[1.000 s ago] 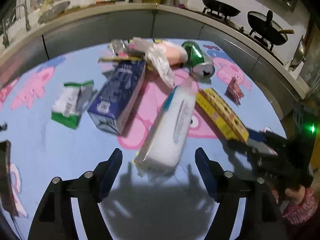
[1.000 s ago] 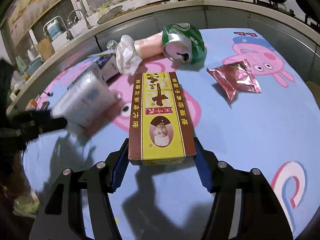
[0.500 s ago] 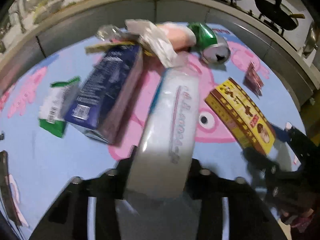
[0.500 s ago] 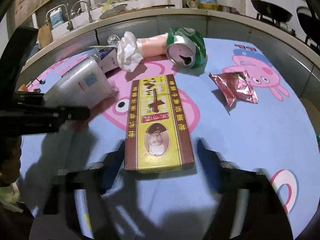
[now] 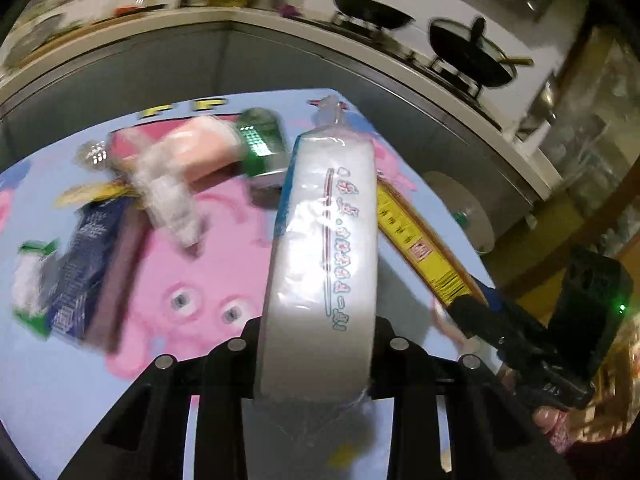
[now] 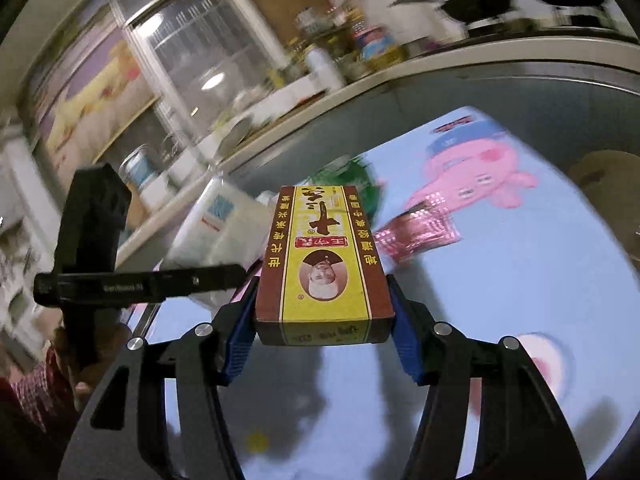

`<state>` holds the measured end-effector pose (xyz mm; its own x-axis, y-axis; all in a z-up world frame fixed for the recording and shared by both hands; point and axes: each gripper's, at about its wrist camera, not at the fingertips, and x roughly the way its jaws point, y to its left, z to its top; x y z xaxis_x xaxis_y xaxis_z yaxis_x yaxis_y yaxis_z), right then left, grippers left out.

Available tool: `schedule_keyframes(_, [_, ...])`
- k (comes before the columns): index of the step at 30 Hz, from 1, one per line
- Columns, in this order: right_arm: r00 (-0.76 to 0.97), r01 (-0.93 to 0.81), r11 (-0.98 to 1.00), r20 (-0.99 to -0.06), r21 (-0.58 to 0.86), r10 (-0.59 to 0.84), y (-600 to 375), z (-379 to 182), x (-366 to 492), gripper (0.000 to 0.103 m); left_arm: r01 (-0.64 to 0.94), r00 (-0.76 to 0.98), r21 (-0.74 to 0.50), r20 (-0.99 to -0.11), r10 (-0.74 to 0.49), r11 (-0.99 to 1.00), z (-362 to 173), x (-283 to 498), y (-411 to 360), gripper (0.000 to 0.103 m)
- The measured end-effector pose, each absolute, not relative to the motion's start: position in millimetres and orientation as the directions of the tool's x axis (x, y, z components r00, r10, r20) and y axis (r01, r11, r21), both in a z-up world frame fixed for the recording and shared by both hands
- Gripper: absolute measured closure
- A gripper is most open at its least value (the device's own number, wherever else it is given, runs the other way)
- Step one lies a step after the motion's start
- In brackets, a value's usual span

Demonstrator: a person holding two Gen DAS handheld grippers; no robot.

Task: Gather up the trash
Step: 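Drop the wipes pack and yellow box into the bin with both grippers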

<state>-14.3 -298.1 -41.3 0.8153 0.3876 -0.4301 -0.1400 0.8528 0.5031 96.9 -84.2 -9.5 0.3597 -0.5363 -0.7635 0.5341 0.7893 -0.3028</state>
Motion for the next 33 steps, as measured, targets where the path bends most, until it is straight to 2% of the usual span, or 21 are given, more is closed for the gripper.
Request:
schedule_keyframes(6, [0.871,0.16,0.866,-0.481,0.474,0.103,-389,-47,-36,0.045,0.68,0.247,-0.269,-0.792,-0.559,0.682,-8,122,-208,0.071])
schedule_keyframes(9, [0.832,0.331,0.821,-0.554,0.466,-0.021,-443,-62,-36,0.045,0.739,0.175,-0.248,-0.828,-0.533,0.626,-20,134,-281,0.071])
schedule_keyframes(12, [0.782,0.436,0.766,-0.62,0.473,-0.062,-483,-84,-31,0.045,0.776,0.151,-0.204,-0.859,-0.49,0.597,-33,137,-339,0.071])
schedule_keyframes(16, [0.75,0.489,0.74,-0.656,0.461,-0.086,-508,-99,-24,0.044,0.804,0.142,-0.157,-0.886,-0.442,0.574,-48,141,-395,0.068])
schedule_keyframes(17, [0.745,0.499,0.736,-0.661,0.459,-0.093,-512,-101,-23,0.043,0.806,0.153,-0.139,-0.89,-0.429,0.575,-52,141,-403,0.06])
schedule_keyframes(18, [0.743,0.506,0.731,-0.662,0.459,-0.099,-514,-102,-21,0.042,0.805,0.168,-0.112,-0.899,-0.405,0.583,-57,143,-415,0.038])
schedule_keyframes(19, [0.741,0.514,0.725,-0.664,0.459,-0.105,-516,-104,-19,0.031,0.801,0.178,-0.098,-0.902,-0.393,0.59,-58,145,-421,0.027])
schedule_keyframes(20, [0.741,0.516,0.719,-0.664,0.465,-0.102,-519,-104,-18,0.027,0.796,0.196,-0.084,-0.901,-0.387,0.599,-59,146,-424,0.022])
schedule_keyframes(24, [0.766,0.509,0.722,-0.63,0.468,-0.132,-520,-100,-26,0.025,0.786,0.223,-0.081,-0.888,-0.403,0.613,-53,144,-421,0.022])
schedule_keyframes(31, [0.827,0.48,0.77,-0.51,0.42,-0.237,-493,-75,-42,0.026,0.743,0.279,-0.111,-0.845,-0.457,0.66,-37,118,-350,0.022])
schedule_keyframes(32, [0.833,0.469,0.79,-0.496,0.396,-0.245,-484,-69,-43,0.024,0.738,0.293,-0.108,-0.838,-0.46,0.666,-37,112,-337,0.022])
schedule_keyframes(33, [0.837,0.457,0.805,-0.49,0.379,-0.245,-477,-66,-42,0.016,0.732,0.314,-0.092,-0.834,-0.453,0.675,-37,106,-323,0.022])
